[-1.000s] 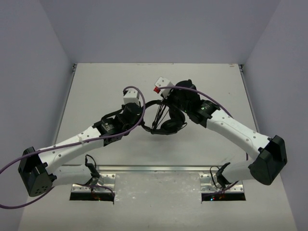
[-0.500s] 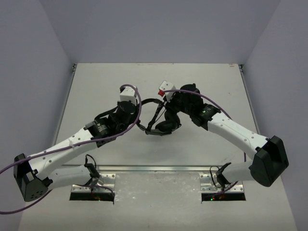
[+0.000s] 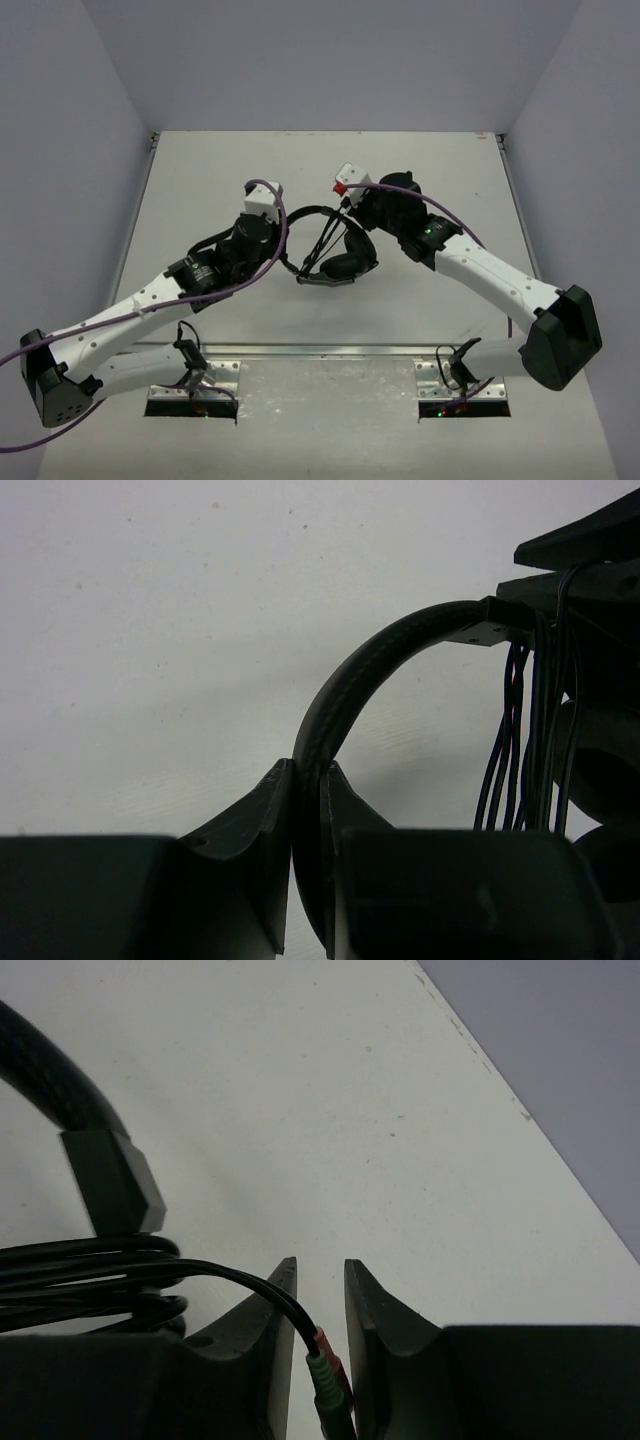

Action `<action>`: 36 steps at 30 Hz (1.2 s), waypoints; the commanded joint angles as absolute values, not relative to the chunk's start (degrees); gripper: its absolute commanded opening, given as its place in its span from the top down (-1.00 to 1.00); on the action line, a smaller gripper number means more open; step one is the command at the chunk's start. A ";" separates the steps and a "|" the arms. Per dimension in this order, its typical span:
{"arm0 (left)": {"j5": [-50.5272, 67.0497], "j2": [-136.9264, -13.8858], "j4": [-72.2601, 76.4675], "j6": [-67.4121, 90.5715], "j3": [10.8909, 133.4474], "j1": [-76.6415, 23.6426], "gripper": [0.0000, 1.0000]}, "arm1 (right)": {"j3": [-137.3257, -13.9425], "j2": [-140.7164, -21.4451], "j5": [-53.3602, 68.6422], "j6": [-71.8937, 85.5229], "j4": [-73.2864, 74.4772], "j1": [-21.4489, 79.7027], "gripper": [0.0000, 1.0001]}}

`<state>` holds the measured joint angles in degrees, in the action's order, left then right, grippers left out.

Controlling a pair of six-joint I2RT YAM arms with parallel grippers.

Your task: Wrap the headphones

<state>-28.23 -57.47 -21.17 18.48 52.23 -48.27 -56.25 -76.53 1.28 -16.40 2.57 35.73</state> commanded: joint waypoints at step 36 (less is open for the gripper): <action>3.86 -67.67 -10.98 15.12 59.85 -30.16 0.99 | -63.98 -88.94 3.60 15.02 15.19 16.44 -0.76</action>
<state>-2.15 -68.16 -15.25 15.27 55.92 -31.92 -60.93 -88.36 5.02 9.87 12.93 18.41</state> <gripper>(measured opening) 0.106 0.850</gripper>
